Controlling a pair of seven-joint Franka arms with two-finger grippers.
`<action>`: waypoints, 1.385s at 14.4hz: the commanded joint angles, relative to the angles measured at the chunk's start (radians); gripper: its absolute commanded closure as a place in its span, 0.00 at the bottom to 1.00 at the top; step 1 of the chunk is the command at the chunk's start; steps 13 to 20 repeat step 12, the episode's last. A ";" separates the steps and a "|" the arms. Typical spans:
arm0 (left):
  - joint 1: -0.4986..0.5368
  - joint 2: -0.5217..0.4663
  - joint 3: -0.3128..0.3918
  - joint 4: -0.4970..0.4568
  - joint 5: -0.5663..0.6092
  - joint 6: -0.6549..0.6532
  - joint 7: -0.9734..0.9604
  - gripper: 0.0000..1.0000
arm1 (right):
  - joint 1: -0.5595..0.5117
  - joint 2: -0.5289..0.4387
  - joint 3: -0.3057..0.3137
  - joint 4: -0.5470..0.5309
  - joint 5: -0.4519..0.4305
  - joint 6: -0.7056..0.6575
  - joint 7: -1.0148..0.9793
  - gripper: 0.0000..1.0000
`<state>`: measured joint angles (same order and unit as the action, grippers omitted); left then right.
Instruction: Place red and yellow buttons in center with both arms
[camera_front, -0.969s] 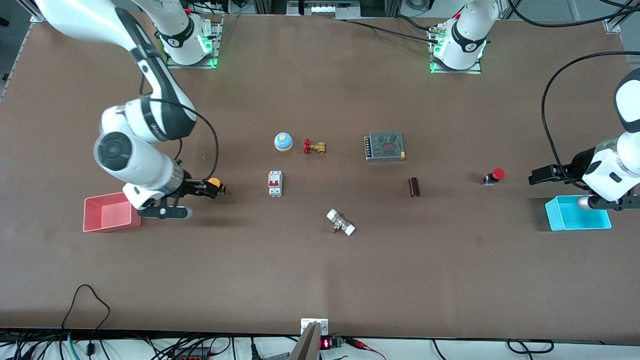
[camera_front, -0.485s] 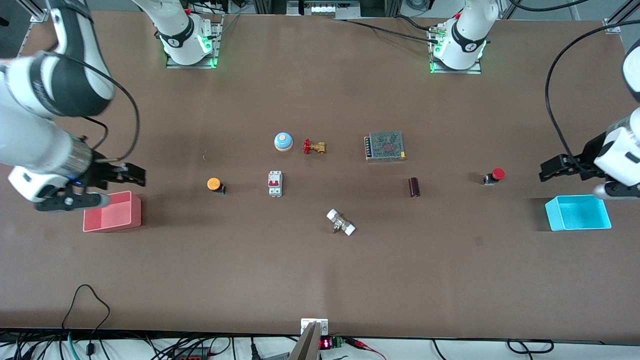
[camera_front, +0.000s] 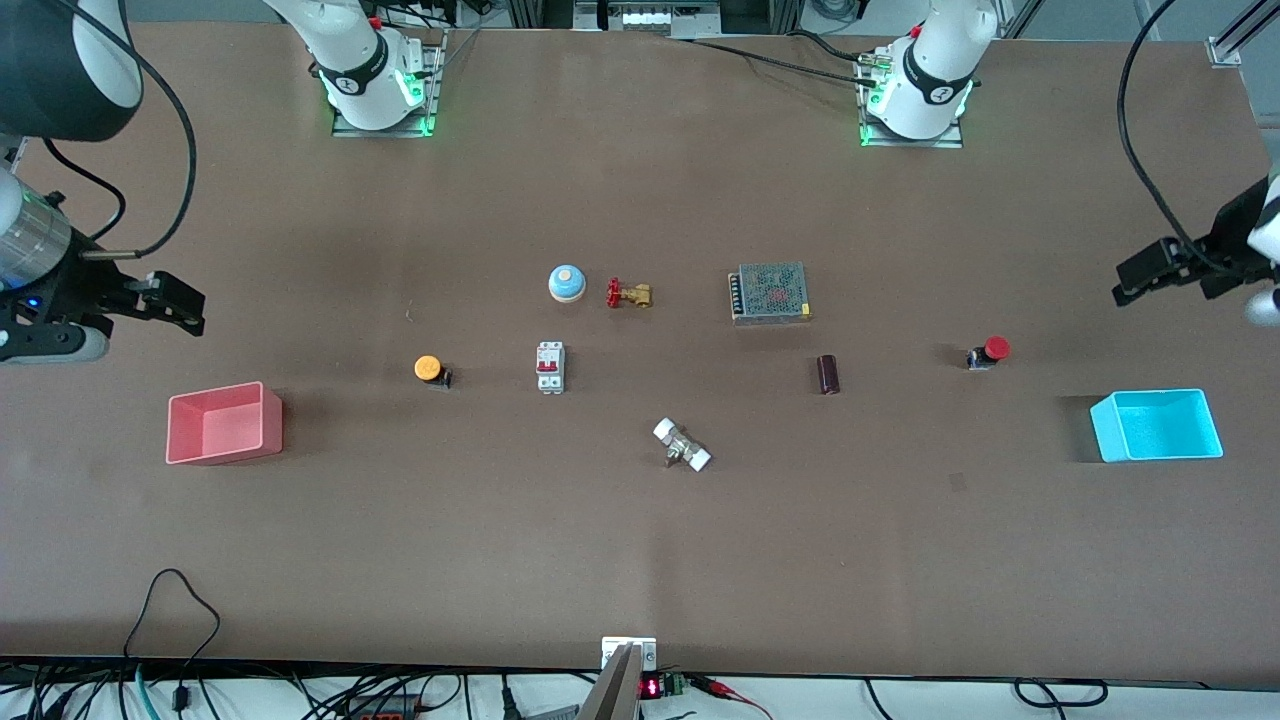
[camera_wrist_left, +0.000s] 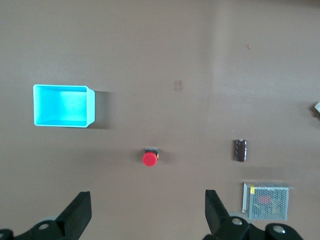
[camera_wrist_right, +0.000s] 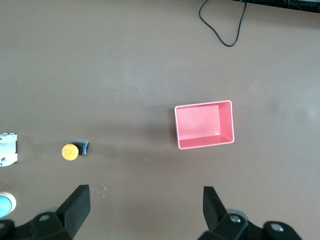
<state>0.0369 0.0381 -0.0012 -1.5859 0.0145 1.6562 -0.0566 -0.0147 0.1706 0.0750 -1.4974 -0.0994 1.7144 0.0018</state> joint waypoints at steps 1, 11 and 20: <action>-0.012 -0.052 -0.005 -0.077 -0.005 -0.001 0.015 0.00 | 0.019 -0.043 -0.021 -0.033 0.021 -0.021 0.000 0.00; -0.003 -0.089 -0.003 -0.101 -0.008 -0.018 0.021 0.00 | 0.101 -0.160 -0.103 -0.170 0.038 -0.061 0.001 0.00; -0.003 -0.089 -0.003 -0.101 -0.008 -0.019 0.021 0.00 | 0.101 -0.157 -0.100 -0.164 0.040 -0.077 0.012 0.00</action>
